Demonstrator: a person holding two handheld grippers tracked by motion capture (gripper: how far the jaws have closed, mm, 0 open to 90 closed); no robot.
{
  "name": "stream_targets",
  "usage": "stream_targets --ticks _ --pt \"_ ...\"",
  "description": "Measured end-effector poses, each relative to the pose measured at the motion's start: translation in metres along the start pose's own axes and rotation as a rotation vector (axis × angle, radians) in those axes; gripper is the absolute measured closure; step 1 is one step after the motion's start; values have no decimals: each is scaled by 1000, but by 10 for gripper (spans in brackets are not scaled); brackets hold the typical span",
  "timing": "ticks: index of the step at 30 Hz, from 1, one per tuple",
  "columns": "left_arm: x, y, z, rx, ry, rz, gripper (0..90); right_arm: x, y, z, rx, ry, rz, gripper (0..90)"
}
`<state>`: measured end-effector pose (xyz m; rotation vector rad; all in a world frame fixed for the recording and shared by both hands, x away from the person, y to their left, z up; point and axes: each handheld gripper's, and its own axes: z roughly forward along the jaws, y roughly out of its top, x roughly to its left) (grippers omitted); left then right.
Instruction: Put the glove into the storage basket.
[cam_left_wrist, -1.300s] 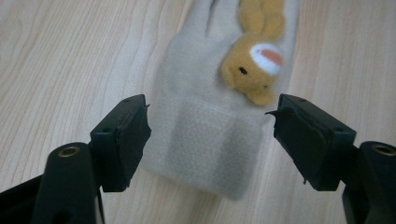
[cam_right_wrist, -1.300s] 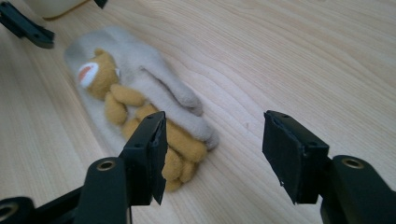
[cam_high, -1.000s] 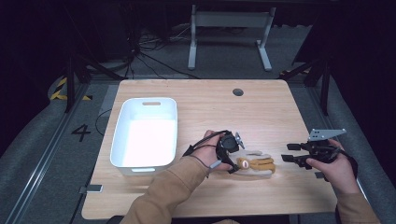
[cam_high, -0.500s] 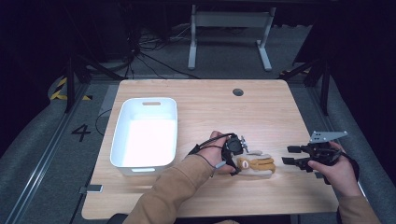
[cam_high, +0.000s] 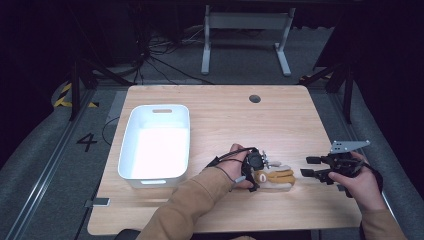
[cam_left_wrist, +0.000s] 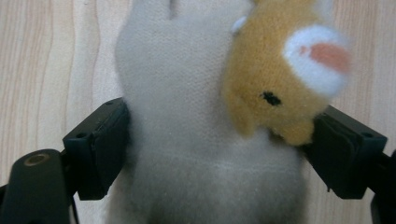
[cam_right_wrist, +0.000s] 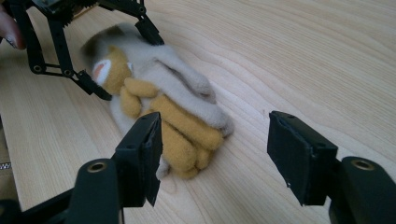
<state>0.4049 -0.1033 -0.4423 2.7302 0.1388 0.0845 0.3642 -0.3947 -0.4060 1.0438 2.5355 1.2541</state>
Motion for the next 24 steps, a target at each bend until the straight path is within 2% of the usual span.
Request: stream_targets --ticks 7,12,15,16,24 --pt "2 0 3 -14 -28 -22 130 1 0 3 3 7 0 367" --pt "3 -3 3 -41 -27 -43 162 0 -1 4 2 3 -3 371" --pt "2 -2 2 -32 -27 -52 185 1 0 4 3 0 -4 372" --pt "2 -2 2 -32 -27 -52 203 1 0 4 3 0 -4 372" --pt "-2 -2 -6 -12 -23 -63 518 2 0 5 3 4 -4 374"
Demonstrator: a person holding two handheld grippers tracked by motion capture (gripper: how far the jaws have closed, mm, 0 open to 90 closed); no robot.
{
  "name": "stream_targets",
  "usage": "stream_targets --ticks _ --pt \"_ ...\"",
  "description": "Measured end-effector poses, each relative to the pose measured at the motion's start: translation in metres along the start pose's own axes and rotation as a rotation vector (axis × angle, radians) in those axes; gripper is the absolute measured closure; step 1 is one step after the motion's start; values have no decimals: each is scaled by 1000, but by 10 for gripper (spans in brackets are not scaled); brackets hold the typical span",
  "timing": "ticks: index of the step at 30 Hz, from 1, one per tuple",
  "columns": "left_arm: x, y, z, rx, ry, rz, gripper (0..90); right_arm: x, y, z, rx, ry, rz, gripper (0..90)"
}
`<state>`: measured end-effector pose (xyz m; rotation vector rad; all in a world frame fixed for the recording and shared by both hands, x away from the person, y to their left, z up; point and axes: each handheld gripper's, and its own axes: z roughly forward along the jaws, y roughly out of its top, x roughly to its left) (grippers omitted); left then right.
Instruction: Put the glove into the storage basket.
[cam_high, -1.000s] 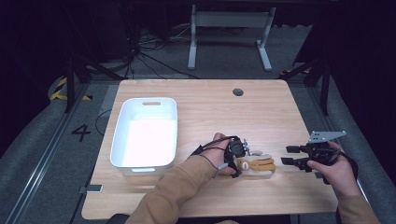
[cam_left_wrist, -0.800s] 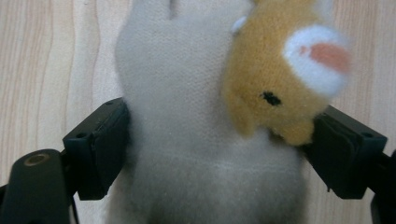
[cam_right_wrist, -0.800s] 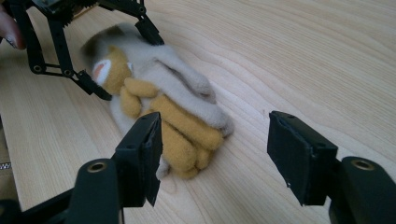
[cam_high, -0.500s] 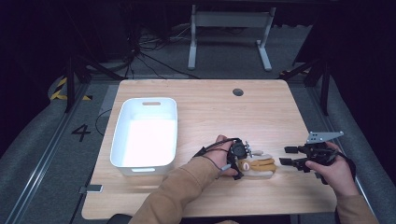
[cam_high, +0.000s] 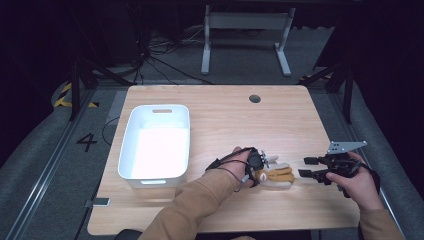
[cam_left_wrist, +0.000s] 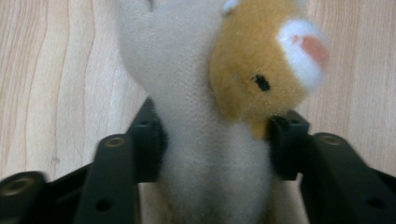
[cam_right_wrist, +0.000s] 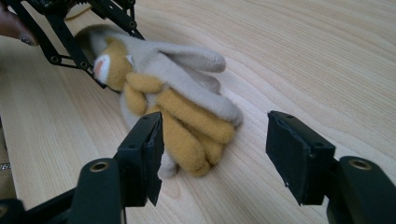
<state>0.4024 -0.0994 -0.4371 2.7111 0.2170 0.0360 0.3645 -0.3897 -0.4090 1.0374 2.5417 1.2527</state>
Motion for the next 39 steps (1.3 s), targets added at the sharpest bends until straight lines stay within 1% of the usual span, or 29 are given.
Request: stream_targets --ticks 2,3,6,9,12,14,16,20,21,22,23,24,25,28,31,33,34,35,39 --pt "-1 1 -1 16 3 -10 558 1 0 0 -1 0 0 377" --pt "-2 2 -1 16 13 -7 582 1 0 0 0 1 -1 378" --pt "-4 3 -2 37 12 -11 660 2 1 1 -1 1 -2 378" --pt "-4 4 -3 49 16 -13 699 2 1 1 -4 3 -4 378" --pt "-4 4 -3 49 23 -5 725 2 1 1 -5 3 -4 378" --pt "-5 3 -3 43 21 -19 737 2 1 1 -7 2 -3 379" --pt "-6 2 -3 29 31 -18 746 1 0 1 -9 0 -2 379" --pt "-7 0 -3 25 32 -30 756 0 0 1 -10 0 1 379" --pt "-8 0 -3 22 36 -46 758 0 0 1 -9 0 2 379" --pt "-7 1 -3 24 37 -43 760 0 0 1 -9 1 2 380" --pt "-6 2 -3 32 28 -51 760 -1 0 2 -8 -1 2 379" --pt "-6 2 -3 32 28 -51 761 -1 0 2 -7 -1 4 379" --pt "-4 2 -3 27 13 -95 762 -1 0 3 -9 1 6 377" --pt "-2 2 -4 35 -7 -118 762 -2 -1 2 -10 -1 2 372" --pt "-1 3 -4 44 -17 -121 762 -4 -2 0 -17 -8 8 372" --pt "0 4 -5 43 -26 -147 762 -6 -2 -1 -22 -8 13 373" --pt "0 4 -6 41 -23 -151 761 -6 -2 -2 -22 -10 15 373" --pt "-1 4 -8 43 -33 -159 761 -7 -2 -2 -22 -12 15 373" --pt "-5 5 -17 18 -42 -166 760 -8 -2 -2 -25 -13 25 365"
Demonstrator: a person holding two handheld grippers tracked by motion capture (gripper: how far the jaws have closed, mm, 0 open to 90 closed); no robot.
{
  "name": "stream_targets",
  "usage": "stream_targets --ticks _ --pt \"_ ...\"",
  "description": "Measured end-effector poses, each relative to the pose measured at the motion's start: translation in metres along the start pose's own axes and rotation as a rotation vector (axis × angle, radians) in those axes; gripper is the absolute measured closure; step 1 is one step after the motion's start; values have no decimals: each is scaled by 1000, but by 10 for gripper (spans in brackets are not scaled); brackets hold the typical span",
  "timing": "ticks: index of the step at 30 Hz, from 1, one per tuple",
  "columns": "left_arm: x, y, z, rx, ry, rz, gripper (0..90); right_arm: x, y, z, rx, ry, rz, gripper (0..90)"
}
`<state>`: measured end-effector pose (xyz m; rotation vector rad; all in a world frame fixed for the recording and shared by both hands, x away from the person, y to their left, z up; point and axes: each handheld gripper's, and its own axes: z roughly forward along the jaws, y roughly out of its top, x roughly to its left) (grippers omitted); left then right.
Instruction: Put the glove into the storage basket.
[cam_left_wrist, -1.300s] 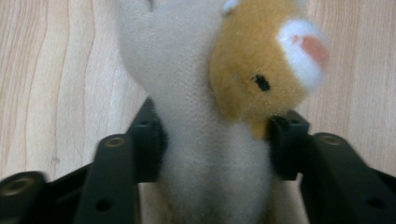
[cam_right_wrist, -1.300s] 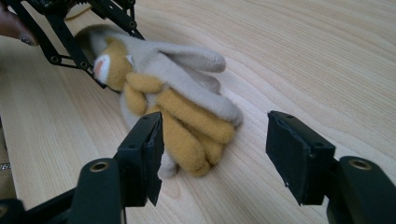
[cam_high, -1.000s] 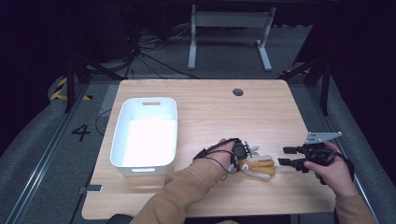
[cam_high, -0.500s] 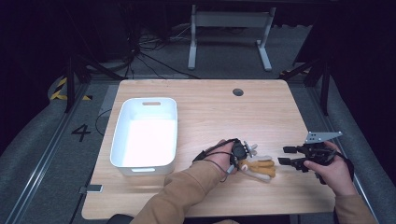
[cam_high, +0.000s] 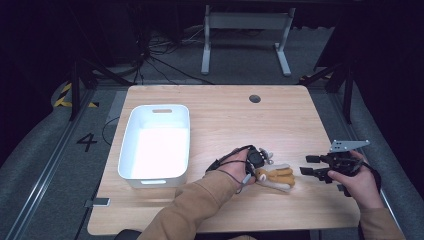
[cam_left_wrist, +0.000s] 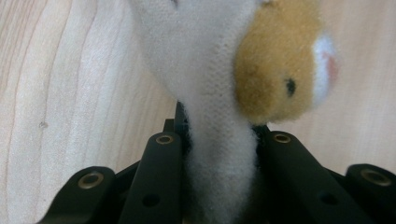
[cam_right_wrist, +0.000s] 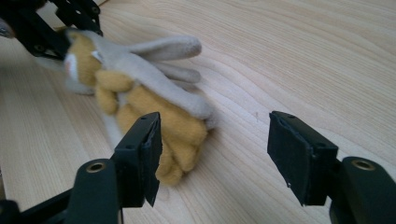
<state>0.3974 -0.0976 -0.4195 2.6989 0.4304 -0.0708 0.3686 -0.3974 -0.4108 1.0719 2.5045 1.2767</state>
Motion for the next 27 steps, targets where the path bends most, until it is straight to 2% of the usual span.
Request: stream_targets --ticks 5,7,12,16,19,21,23,25,27 --pt "-2 1 -13 -14 10 -28 760 -2 0 0 1 -1 3 369" --pt "-1 0 -24 -32 29 -38 760 -3 3 -1 -8 -2 16 375" --pt "3 -7 -38 -30 41 -83 757 -9 10 2 -10 -50 31 411" --pt "5 -14 -51 -40 46 -117 756 -12 14 8 15 -84 25 451" --pt "6 -17 -57 -51 50 -139 756 -13 16 11 21 -99 11 460" --pt "7 -22 -68 -68 41 -178 755 -14 19 17 26 -139 -37 476" --pt "7 -25 -75 -78 43 -192 754 -14 21 21 57 -137 -20 483" --pt "7 -28 -82 -83 50 -203 754 -15 23 25 100 -165 -36 482" --pt "8 -31 -90 -89 61 -218 754 -16 24 30 144 -184 -29 486"
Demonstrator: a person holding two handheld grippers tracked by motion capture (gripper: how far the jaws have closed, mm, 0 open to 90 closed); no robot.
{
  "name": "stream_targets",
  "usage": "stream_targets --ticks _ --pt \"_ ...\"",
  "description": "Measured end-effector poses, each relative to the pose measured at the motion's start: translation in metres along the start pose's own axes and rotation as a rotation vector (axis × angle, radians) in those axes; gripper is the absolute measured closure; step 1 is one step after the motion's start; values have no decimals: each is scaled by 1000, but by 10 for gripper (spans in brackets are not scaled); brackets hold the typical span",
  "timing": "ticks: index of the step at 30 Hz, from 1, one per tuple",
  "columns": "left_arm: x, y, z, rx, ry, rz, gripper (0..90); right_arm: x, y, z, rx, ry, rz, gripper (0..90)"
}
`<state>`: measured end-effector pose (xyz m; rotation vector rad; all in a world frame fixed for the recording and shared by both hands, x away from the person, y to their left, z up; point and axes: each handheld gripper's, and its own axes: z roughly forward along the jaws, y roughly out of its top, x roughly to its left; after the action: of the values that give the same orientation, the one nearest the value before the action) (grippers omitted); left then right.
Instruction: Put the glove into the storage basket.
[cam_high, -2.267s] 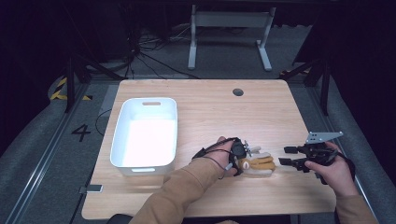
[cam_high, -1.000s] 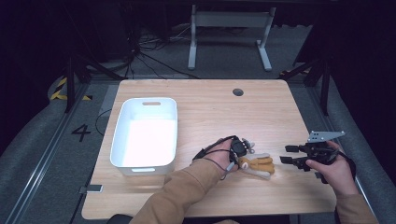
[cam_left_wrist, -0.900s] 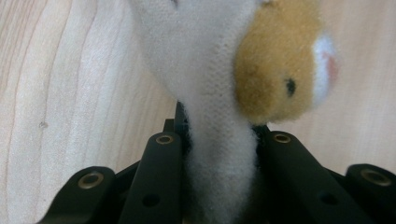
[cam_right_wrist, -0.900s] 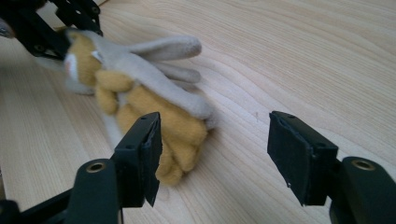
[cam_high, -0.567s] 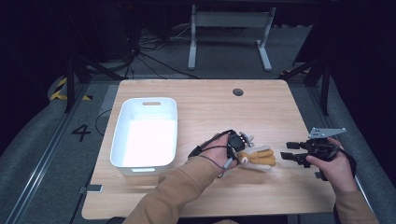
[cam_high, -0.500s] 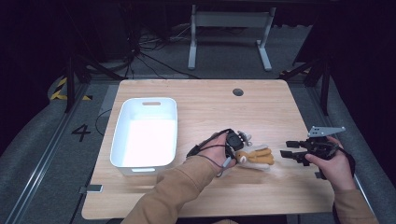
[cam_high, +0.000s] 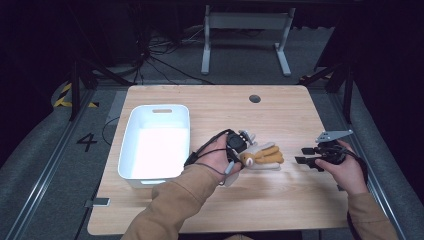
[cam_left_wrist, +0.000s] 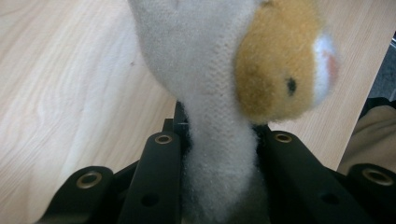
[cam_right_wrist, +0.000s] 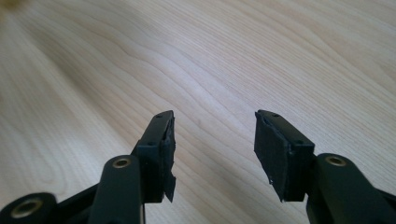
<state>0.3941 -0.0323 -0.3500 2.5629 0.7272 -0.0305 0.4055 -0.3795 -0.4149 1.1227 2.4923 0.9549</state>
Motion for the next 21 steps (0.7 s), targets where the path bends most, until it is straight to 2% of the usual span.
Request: stream_targets --ticks 2,5,7,11,12,13,15,17,21 --pt "1 -1 -4 -2 7 -11 753 -1 2 4 8 3 5 485" --pt "7 -8 -22 -15 39 -50 754 -1 5 9 8 26 19 466" --pt "10 -11 -32 -21 57 -74 753 -1 7 12 -1 44 45 448" --pt "17 -16 -51 -47 74 -129 752 2 8 15 10 46 36 453" --pt "17 -16 -51 -47 74 -129 752 2 8 16 10 51 37 455" --pt "21 -19 -59 -53 90 -142 752 2 7 16 12 53 41 456" --pt "24 -21 -68 -71 91 -138 751 3 7 18 22 54 53 452" --pt "28 -24 -75 -87 94 -152 750 4 6 21 35 57 58 453" --pt "33 -28 -83 -87 112 -172 749 5 5 23 49 53 55 458"
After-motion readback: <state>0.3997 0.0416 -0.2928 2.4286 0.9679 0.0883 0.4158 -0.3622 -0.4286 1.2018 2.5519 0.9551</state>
